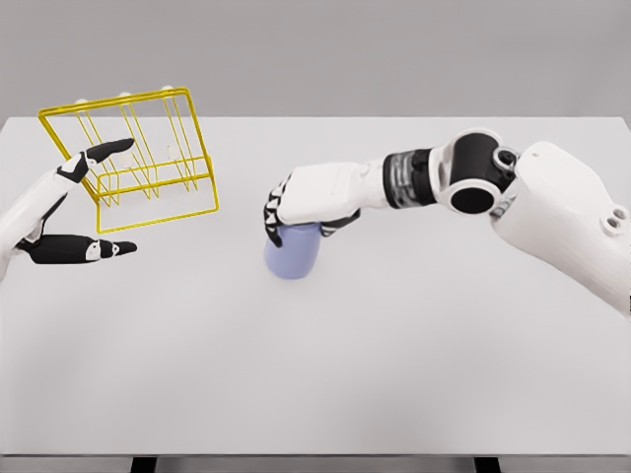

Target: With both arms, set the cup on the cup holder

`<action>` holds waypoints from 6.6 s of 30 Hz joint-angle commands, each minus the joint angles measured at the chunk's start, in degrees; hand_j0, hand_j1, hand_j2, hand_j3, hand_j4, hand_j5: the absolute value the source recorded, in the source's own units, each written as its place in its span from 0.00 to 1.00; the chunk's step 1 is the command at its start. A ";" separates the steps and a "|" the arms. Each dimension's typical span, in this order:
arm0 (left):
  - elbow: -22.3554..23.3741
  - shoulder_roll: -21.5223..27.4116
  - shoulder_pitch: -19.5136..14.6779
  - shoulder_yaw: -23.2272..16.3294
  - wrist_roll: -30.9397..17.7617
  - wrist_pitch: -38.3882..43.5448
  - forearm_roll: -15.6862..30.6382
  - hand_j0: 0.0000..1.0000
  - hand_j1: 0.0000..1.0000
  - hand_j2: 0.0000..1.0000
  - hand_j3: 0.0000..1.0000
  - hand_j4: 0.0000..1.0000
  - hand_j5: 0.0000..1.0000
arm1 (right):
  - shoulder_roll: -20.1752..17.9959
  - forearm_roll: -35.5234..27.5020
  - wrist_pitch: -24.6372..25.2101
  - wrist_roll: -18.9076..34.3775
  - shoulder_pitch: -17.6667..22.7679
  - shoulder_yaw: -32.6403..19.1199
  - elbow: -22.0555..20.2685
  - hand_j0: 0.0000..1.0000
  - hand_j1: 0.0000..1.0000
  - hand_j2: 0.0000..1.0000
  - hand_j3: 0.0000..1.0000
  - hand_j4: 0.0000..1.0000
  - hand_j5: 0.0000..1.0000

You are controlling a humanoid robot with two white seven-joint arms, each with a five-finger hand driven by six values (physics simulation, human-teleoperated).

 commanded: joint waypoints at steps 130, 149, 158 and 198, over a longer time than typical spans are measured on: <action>21.43 -17.16 -69.78 -68.20 -28.30 0.03 -18.27 0.96 0.96 0.96 0.96 0.96 0.96 | -8.02 -0.74 -6.48 -0.03 61.87 -74.37 -15.62 1.00 1.00 1.00 1.00 1.00 1.00; 20.64 -16.72 -70.31 -68.64 -28.30 0.03 -17.39 0.58 0.58 0.58 0.58 0.58 0.58 | -7.48 -0.74 -6.48 -0.03 61.26 -72.62 -15.80 1.00 1.00 1.00 1.00 1.00 1.00; 16.07 -13.91 -71.37 -67.41 -28.30 0.03 -15.90 0.57 0.57 0.57 0.57 0.57 0.57 | -7.48 -0.74 -6.48 -0.03 61.26 -72.36 -15.97 1.00 1.00 1.00 1.00 1.00 1.00; 6.84 1.12 -71.54 -55.90 -28.30 0.03 -11.51 0.55 0.55 0.55 0.55 0.55 0.55 | -7.92 -0.83 -6.48 -0.03 62.93 -72.80 -16.32 1.00 1.00 1.00 1.00 1.00 1.00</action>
